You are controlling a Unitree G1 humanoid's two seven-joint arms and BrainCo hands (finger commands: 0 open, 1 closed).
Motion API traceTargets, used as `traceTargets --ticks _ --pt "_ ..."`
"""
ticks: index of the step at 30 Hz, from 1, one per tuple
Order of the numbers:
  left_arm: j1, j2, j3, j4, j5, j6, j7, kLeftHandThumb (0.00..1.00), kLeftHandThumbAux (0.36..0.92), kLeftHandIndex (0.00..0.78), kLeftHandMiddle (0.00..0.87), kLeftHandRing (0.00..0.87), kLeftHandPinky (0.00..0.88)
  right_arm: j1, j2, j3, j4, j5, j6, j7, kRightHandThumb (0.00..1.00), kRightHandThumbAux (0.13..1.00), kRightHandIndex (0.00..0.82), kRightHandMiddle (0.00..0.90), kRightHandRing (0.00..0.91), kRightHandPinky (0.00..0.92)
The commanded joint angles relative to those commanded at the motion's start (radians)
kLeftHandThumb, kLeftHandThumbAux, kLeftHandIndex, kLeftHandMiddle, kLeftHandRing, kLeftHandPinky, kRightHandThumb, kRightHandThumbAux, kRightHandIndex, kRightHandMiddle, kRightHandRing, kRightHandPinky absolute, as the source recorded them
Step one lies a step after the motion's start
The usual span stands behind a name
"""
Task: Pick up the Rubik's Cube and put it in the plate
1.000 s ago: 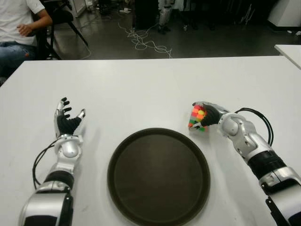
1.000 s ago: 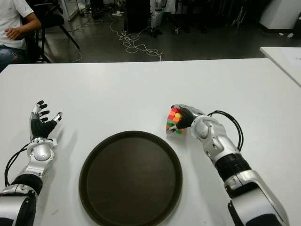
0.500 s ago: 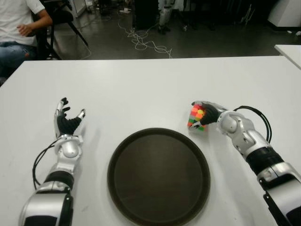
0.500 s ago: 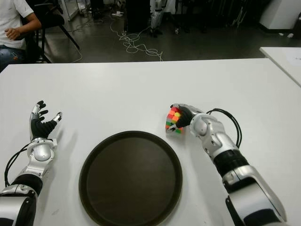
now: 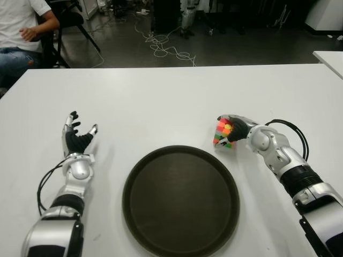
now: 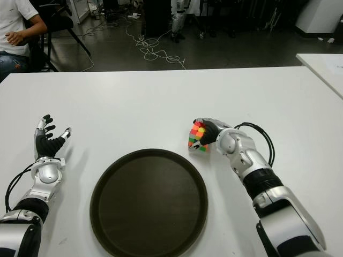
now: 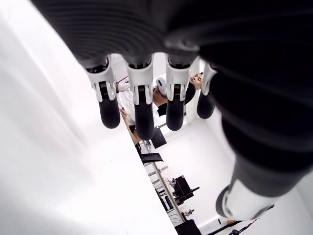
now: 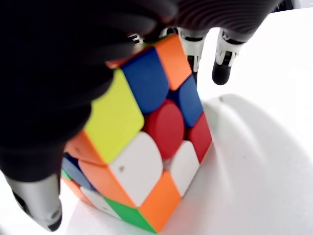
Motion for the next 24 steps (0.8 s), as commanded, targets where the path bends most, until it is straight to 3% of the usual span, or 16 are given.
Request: traceTargets --ticks 18,22,24 --pt "0.000 0.000 -0.001 0.000 0.005 0.002 0.005 0.086 0.736 0.107 0.163 0.168 0.183 0.022 0.012 -0.030 -0.032 0.019 0.016 -0.054 0.000 0.725 0.111 0.127 0.131 0.108" --pt "0.001 -0.002 0.001 -0.001 0.002 -0.001 0.005 0.091 0.743 0.114 0.178 0.188 0.205 0.028 0.022 -0.051 -0.021 0.035 -0.005 -0.107 0.000 0.736 0.135 0.139 0.143 0.137" --pt "0.001 -0.003 0.004 -0.002 -0.002 -0.003 0.001 0.102 0.745 0.115 0.181 0.189 0.204 0.036 0.034 -0.076 -0.013 0.052 -0.026 -0.161 0.000 0.790 0.212 0.182 0.192 0.235"
